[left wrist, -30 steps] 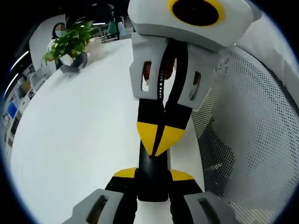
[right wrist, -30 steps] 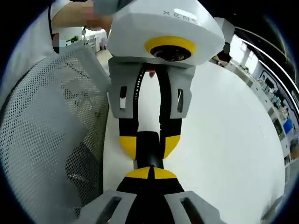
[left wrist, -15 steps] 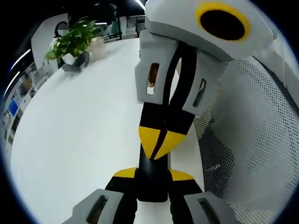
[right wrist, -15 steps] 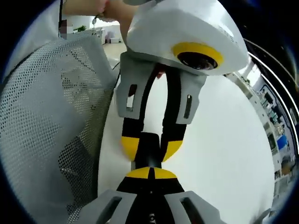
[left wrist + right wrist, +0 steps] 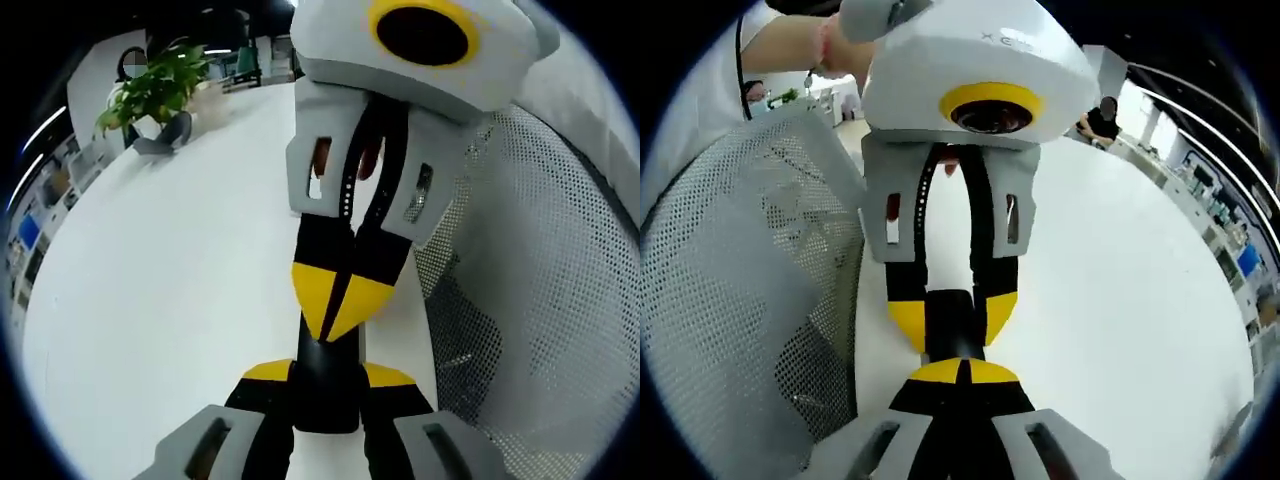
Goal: Press the specified remote control buttons in sequence, fully releasing each button before pressing the next.
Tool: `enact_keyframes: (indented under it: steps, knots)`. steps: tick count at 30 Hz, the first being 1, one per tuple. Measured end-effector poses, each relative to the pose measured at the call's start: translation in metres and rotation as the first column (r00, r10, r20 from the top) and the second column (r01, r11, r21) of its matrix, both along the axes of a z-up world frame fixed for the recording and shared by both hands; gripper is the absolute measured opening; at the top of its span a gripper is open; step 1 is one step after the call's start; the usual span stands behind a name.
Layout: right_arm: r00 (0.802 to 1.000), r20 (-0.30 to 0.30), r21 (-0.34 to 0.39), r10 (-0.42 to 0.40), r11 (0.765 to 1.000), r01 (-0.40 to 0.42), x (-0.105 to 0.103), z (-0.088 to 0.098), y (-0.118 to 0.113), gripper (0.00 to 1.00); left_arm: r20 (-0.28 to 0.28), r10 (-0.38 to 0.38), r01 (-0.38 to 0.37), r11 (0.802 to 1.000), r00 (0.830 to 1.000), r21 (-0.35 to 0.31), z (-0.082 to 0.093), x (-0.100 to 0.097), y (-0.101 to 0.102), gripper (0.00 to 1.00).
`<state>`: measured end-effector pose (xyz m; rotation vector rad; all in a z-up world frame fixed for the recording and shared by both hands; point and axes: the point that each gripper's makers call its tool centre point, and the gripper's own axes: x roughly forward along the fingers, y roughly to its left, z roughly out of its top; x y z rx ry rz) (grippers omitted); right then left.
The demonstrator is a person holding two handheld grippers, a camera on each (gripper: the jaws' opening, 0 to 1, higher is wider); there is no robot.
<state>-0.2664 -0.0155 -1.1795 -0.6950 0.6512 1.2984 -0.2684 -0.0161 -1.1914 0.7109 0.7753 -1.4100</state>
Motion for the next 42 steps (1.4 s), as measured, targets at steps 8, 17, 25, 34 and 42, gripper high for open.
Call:
enact_keyframes:
  steps: [8,17,25,34,42]
  knots:
    - [0.999,-0.027,-0.008,0.018,1.0,-0.018,-0.003,0.0,0.0,0.07,0.004,0.012,-0.012,1.0,1.0,-0.017,0.0,0.0,0.0,0.24]
    - [0.998,-0.065,-0.023,-0.004,1.0,0.002,0.001,-0.001,-0.011,0.23,0.008,0.015,-0.015,1.0,1.0,0.011,0.0,0.0,-0.001,0.24]
    - [0.995,-0.09,-0.085,0.029,0.996,-0.037,-0.002,-0.012,-0.021,0.26,0.008,0.05,-0.05,0.999,0.999,-0.019,0.0,0.0,-0.001,0.25]
    - [0.995,-0.09,-0.097,0.041,0.994,-0.05,-0.003,-0.014,-0.021,0.23,0.019,0.146,-0.146,0.989,0.989,-0.033,0.001,0.005,0.006,0.43]
    - [0.994,-0.101,-0.089,0.035,0.995,-0.044,-0.003,-0.015,-0.021,0.23,-0.014,0.329,-0.325,0.926,0.944,-0.193,0.037,0.013,0.014,0.6]
